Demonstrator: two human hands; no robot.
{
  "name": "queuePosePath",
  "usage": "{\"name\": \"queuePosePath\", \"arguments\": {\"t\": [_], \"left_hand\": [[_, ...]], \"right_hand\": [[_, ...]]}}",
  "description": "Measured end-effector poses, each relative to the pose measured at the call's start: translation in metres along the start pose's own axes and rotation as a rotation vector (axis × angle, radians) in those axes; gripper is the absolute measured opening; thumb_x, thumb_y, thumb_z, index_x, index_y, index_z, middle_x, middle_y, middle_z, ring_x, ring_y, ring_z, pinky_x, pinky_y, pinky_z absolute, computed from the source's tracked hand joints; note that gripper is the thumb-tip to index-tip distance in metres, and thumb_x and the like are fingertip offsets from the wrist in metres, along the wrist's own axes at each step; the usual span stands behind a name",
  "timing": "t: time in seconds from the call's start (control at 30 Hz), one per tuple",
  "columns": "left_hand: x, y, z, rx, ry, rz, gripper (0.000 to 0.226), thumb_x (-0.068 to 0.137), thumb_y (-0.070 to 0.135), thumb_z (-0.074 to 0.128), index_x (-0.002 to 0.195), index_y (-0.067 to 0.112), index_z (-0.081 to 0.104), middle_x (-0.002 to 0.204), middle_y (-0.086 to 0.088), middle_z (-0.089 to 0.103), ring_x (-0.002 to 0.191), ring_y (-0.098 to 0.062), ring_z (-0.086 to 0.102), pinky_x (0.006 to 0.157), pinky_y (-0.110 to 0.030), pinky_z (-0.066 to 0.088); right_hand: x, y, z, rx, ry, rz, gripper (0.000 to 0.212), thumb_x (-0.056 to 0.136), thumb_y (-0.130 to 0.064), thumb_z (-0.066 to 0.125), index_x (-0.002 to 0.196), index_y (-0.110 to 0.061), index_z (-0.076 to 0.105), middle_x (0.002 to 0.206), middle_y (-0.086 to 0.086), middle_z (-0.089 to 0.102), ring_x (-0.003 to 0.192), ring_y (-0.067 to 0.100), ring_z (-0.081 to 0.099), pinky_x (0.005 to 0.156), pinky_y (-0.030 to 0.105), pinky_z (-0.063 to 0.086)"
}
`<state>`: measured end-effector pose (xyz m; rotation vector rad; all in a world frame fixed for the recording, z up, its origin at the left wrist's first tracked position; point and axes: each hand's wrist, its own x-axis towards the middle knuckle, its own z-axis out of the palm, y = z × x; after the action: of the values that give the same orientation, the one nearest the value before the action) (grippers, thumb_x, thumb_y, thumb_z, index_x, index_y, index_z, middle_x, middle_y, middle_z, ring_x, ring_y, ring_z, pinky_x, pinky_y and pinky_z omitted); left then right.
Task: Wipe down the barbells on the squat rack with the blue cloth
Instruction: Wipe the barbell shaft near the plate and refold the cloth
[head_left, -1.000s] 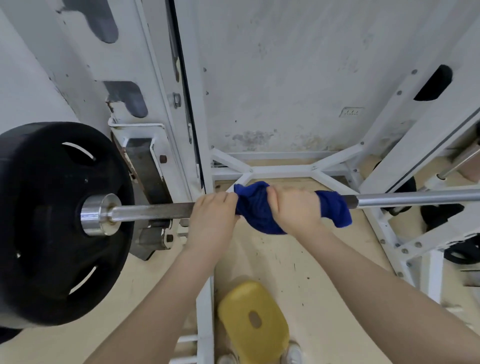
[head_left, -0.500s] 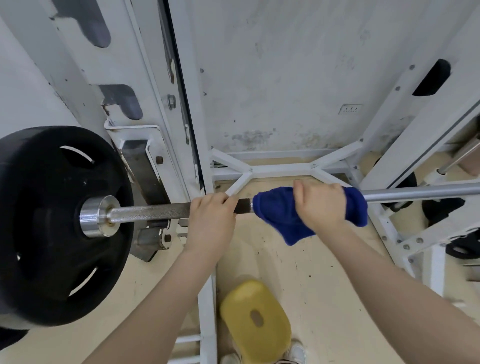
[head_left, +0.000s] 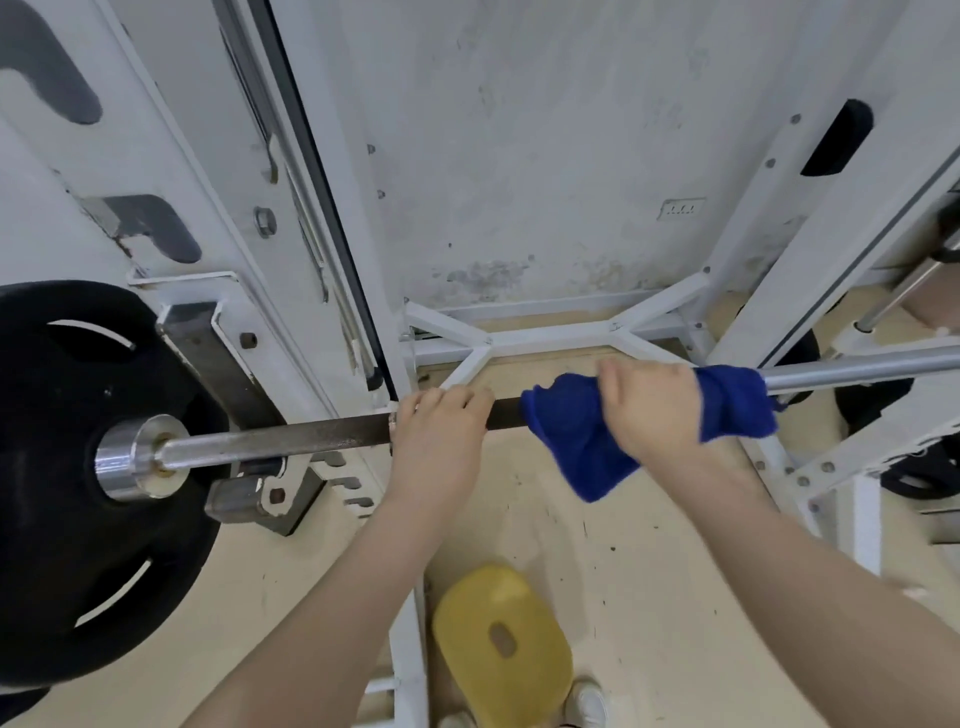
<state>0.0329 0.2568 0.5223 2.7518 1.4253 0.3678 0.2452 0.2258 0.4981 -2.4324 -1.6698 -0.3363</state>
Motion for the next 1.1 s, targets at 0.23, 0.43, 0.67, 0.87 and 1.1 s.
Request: {"name": "queuePosePath", "arguments": {"t": [0.23, 0.43, 0.67, 0.87, 1.1], "left_hand": [[0.002, 0.002, -0.001, -0.024, -0.029, -0.083, 0.024, 0.091, 0.02, 0.051, 0.115, 0.019, 0.056, 0.105, -0.001, 0.059, 0.102, -0.024, 0.051, 0.085, -0.033, 0.035], [0.001, 0.006, -0.001, -0.088, -0.019, -0.139, 0.026, 0.088, 0.013, 0.055, 0.113, 0.014, 0.061, 0.1, -0.006, 0.064, 0.097, -0.029, 0.054, 0.084, -0.039, 0.039], [0.0, 0.005, -0.003, -0.119, -0.013, -0.148, 0.025, 0.089, 0.014, 0.054, 0.113, 0.018, 0.061, 0.101, -0.002, 0.064, 0.098, -0.026, 0.054, 0.087, -0.036, 0.038], [0.0, 0.002, 0.0, -0.127, 0.01, -0.126, 0.021, 0.082, 0.01, 0.064, 0.103, 0.012, 0.067, 0.09, -0.006, 0.068, 0.086, -0.031, 0.06, 0.079, -0.042, 0.045], [0.002, -0.003, -0.002, -0.117, -0.027, -0.077, 0.017, 0.075, 0.007, 0.07, 0.092, 0.011, 0.07, 0.077, -0.008, 0.069, 0.071, -0.032, 0.063, 0.063, -0.042, 0.05]], "right_hand": [[-0.009, -0.009, -0.001, 0.022, -0.087, -0.238, 0.044, 0.092, -0.038, 0.021, 0.081, -0.013, 0.056, 0.07, 0.003, 0.062, 0.066, 0.028, 0.056, 0.063, 0.034, 0.034], [0.001, 0.019, -0.002, -0.051, 0.003, -0.112, 0.02, 0.085, -0.018, 0.035, 0.065, -0.017, 0.039, 0.055, 0.004, 0.047, 0.049, 0.025, 0.038, 0.054, 0.033, 0.026], [-0.007, -0.032, -0.013, 0.223, -0.134, -0.362, 0.041, 0.094, -0.041, 0.016, 0.1, -0.017, 0.049, 0.087, -0.002, 0.057, 0.074, 0.022, 0.054, 0.071, 0.034, 0.04], [0.008, 0.014, -0.015, -0.022, -0.154, -0.129, 0.035, 0.095, -0.033, 0.025, 0.084, -0.013, 0.05, 0.058, 0.002, 0.046, 0.06, 0.025, 0.049, 0.058, 0.032, 0.033], [-0.013, -0.07, -0.008, 0.106, -0.136, -0.251, 0.046, 0.091, -0.038, 0.017, 0.076, -0.015, 0.054, 0.06, 0.0, 0.052, 0.057, 0.024, 0.052, 0.063, 0.033, 0.035]]}}
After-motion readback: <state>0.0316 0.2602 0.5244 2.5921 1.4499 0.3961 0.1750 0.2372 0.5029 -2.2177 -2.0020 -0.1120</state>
